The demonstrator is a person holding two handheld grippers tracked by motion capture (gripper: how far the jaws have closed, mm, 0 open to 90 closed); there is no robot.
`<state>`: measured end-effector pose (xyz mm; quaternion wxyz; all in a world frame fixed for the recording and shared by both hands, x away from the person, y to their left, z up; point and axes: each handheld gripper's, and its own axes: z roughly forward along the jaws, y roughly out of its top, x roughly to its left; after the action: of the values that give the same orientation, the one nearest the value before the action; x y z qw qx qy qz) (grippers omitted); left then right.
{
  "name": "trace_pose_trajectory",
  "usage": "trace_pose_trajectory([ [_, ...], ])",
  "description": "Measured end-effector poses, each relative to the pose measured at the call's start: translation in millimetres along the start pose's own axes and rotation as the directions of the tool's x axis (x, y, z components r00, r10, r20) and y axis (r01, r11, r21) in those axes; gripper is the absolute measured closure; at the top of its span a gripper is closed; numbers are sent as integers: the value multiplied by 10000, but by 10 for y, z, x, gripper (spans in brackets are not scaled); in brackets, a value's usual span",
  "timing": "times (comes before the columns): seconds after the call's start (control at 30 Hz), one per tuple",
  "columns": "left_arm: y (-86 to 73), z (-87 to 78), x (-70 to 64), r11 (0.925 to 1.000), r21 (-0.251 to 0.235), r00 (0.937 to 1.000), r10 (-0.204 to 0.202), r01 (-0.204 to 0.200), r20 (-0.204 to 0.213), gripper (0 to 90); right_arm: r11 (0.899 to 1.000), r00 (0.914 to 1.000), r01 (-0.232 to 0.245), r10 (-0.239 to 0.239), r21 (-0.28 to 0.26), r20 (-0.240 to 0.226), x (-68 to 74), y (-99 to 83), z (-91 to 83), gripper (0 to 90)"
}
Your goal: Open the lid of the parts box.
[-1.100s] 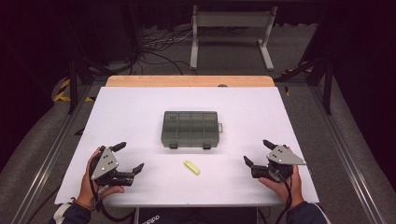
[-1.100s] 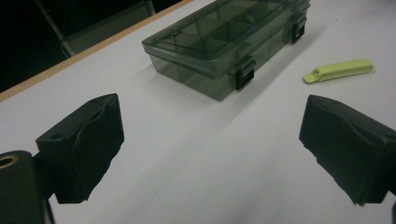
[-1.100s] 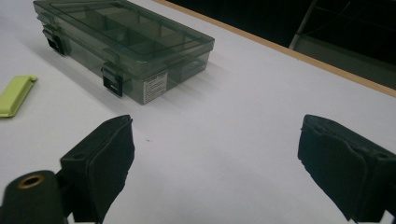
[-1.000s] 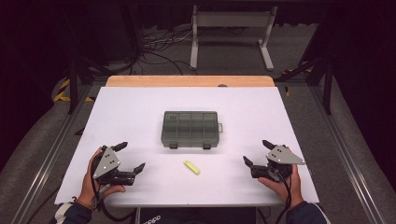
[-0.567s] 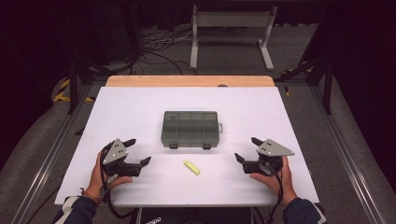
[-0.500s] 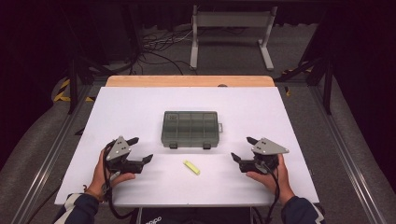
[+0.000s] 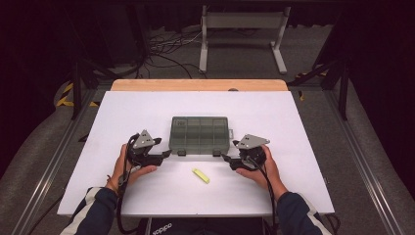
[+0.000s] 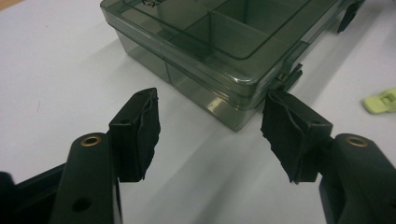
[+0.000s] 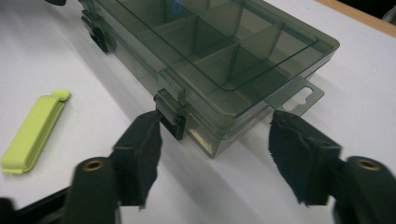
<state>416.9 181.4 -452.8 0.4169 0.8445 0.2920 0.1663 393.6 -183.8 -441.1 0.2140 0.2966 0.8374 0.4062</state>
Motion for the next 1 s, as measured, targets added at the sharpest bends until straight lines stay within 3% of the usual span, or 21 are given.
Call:
trace_pose_trajectory([
  [0.2, 13, 59, -10, 9998, 178, 9999, 40, -43, 145, 415, 9999, 9996, -127, 129, 81, -240, -16, -6, 58, 454],
  [0.27, 24, 65, -12, 9999, 139, 9994, 98, -103, 341, 441, 9999, 9998, -157, 158, 66, -155, -15, -2, 60, 470],
  [0.47, 40, 83, -40, 9999, 144, 9991, -99, 93, 413, 475, 9993, 9993, -346, 347, 124, -110, -19, -5, 56, 520],
  [0.6, 55, 97, -52, 9998, 187, 9984, -11, 0, 563, 518, 9988, 9992, -387, 391, 293, -110, -13, -10, 82, 546],
  [1.0, 57, 85, -60, 9997, 235, 9980, -67, 52, 632, 564, 9982, 9986, -509, 504, 315, 161, -4, -14, 76, 631],
])
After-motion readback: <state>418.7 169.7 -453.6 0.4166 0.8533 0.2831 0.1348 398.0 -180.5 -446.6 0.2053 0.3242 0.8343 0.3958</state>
